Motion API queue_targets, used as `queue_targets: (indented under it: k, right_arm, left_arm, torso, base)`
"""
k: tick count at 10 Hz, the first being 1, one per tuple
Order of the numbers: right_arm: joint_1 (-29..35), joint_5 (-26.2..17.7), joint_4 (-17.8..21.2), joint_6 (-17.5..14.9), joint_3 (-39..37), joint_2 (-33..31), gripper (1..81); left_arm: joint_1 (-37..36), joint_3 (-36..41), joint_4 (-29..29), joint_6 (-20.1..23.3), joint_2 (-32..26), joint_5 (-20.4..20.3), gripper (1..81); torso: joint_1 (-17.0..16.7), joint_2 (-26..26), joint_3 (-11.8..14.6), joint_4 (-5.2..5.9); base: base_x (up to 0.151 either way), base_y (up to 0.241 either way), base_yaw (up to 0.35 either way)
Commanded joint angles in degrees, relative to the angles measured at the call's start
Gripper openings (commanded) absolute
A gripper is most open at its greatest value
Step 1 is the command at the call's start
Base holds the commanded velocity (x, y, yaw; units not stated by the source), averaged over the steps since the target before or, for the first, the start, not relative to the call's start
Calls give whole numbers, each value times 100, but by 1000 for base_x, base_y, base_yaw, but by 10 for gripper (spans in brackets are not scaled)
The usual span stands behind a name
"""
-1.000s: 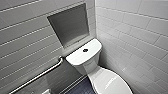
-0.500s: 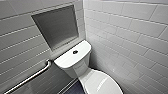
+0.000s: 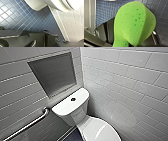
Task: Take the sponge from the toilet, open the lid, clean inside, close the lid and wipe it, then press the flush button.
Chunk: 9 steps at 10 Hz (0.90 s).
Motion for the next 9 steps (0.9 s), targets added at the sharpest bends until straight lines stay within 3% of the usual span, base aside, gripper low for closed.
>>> queue_targets:
  k: [1,5,9]
  right_arm:
    - [-116,-259,-169,-18,6,-98,10]
    - [-64,-277,-213,8,-3,-89,10]
    - [-20,-303,-205,17,-82,-63,10]
  left_arm:
    - [-410,91,-110,6,79,368,811]
    - [-928,-760,-575,-12,246,514,811]
    - [-1140,-1633,-603,-12,905,684,811]
  torso:
    - [0,0,0,0]
    - [0,0,0,0]
    - [0,0,0,0]
  base:
    - [0,0,0]
    - [0,0,0]
    - [0,0,0]
